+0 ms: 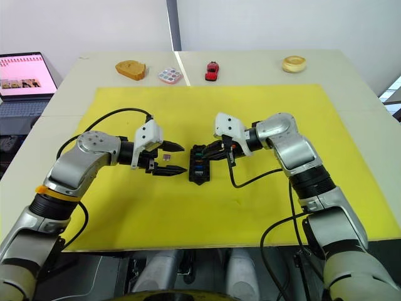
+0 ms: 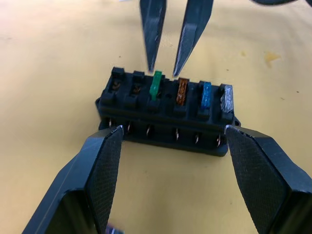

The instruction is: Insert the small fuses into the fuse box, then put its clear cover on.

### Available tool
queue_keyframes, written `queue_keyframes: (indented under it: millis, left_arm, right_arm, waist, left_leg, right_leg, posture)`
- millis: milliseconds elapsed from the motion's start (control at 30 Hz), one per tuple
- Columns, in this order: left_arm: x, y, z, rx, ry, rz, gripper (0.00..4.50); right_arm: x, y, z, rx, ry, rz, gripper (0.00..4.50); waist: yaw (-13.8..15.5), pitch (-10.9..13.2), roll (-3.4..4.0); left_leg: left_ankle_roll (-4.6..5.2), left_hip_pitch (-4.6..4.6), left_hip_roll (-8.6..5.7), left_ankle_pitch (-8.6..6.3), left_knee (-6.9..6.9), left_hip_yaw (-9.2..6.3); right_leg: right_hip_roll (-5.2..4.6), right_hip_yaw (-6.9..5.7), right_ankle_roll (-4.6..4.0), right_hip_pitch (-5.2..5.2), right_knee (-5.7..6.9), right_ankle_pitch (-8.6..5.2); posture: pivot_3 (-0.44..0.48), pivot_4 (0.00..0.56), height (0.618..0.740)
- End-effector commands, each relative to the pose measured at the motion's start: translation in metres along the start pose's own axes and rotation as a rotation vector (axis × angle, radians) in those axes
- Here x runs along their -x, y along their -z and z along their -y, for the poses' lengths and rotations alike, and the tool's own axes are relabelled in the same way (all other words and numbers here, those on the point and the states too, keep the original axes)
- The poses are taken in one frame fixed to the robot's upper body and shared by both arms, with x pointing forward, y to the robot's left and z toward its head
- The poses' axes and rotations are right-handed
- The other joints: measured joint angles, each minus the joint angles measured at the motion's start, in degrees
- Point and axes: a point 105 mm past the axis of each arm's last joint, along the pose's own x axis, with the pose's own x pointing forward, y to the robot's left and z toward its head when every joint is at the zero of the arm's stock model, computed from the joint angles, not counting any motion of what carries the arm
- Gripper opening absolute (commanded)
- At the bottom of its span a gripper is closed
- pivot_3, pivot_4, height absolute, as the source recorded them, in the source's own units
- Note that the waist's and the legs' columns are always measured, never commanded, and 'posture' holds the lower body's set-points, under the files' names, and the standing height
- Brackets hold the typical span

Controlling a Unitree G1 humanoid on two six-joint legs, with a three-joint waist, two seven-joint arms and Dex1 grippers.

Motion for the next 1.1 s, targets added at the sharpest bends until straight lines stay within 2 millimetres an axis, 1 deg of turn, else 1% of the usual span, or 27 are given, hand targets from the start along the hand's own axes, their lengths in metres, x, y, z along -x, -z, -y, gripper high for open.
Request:
queue_keyframes:
  millis: [33, 67, 133, 167, 267, 467, 600, 933, 1100]
  left_arm:
    - [0.007, -0.009, -0.003, -0.031, -0.021, 0.02, 3.5]
    - [0.007, -0.009, -0.003, -0.031, -0.022, 0.02, 3.5]
    - [0.007, -0.01, -0.004, -0.03, -0.024, 0.023, 3.5]
    - [0.006, -0.01, -0.004, -0.03, -0.024, 0.025, 3.5]
    - [0.005, -0.012, -0.005, -0.031, -0.023, 0.033, 3.5]
    - [0.005, -0.013, -0.005, -0.032, -0.022, 0.036, 3.5]
    - [0.005, -0.013, -0.006, -0.032, -0.029, 0.04, 3.5]
    - [0.005, -0.013, -0.005, -0.023, -0.038, 0.049, 3.5]
    - [0.006, -0.013, -0.005, -0.021, -0.04, 0.05, 3.5]
  right_arm:
    - [0.017, -0.019, 0.006, 0.044, 0.036, 0.042, 0.86]
    - [0.019, -0.021, 0.007, 0.04, 0.039, 0.048, 0.86]
    - [0.019, -0.025, 0.008, 0.034, 0.047, 0.075, 0.27]
    - [0.018, -0.027, 0.007, 0.029, 0.044, 0.091, 0.06]
    - [0.01, -0.03, 0.004, 0.021, 0.04, 0.116, 0.06]
    - [-0.003, -0.025, 0.004, 0.015, 0.048, 0.114, 0.06]
    - [-0.008, -0.022, 0.003, 0.018, 0.048, 0.109, 0.06]
    - [-0.018, -0.006, 0.001, -0.014, 0.054, 0.073, 0.06]
    - [-0.021, 0.01, -0.002, -0.026, 0.055, 0.028, 0.06]
  waist:
    - [0.0, 0.0, 0.0]
    - [0.0, 0.0, 0.0]
    - [0.0, 0.0, 0.0]
    - [-0.1, 0.0, 0.0]
    - [-0.1, 0.0, 0.0]
    - [0.0, 0.0, 0.0]
    - [0.0, 0.0, 0.0]
    - [0.0, 0.0, 0.0]
    - [0.0, 0.0, 0.0]
  left_leg:
    - [-0.03, 0.0, 0.0, -0.02, 0.01, 0.0]
    - [-0.03, 0.0, 0.0, -0.03, 0.01, 0.0]
    - [-0.03, 0.0, 0.0, -0.03, 0.01, 0.0]
    - [-0.03, -0.01, 0.0, -0.03, 0.0, 0.0]
    - [-0.01, -0.01, 0.0, -0.01, -0.01, 0.01]
    - [-0.02, 0.0, -0.01, -0.03, 0.01, 0.0]
    - [0.0, -0.01, -0.01, -0.01, 0.0, 0.0]
    - [0.02, 0.0, -0.01, 0.01, 0.0, 0.01]
    - [0.01, 0.02, -0.01, 0.01, 0.01, 0.0]
  right_leg:
    - [0.0, 0.0, 0.0, 0.0, -0.01, 0.0]
    - [-0.01, 0.0, 0.0, 0.0, -0.01, 0.0]
    - [-0.09, 0.0, 0.0, 0.01, -0.01, 0.0]
    - [-0.1, 0.0, 0.0, 0.02, 0.0, 0.0]
    - [-0.11, 0.0, 0.0, 0.03, 0.01, 0.0]
    - [-0.11, 0.0, 0.0, -0.01, 0.0, 0.0]
    - [-0.1, -0.01, 0.0, 0.01, 0.02, 0.0]
    - [0.01, -0.01, 0.0, 0.0, 0.02, 0.0]
    - [0.02, -0.01, 0.0, 0.0, 0.02, 0.0]
  posture:
    - [0.0, 0.15, 0.74]
    - [0.0, 0.15, 0.74]
    - [0.0, 0.15, 0.74]
    - [0.0, 0.15, 0.74]
    - [0.0, 0.15, 0.74]
    - [0.0, 0.15, 0.74]
    - [0.0, 0.15, 0.74]
    - [0.0, 0.15, 0.74]
    - [0.0, 0.15, 0.74]
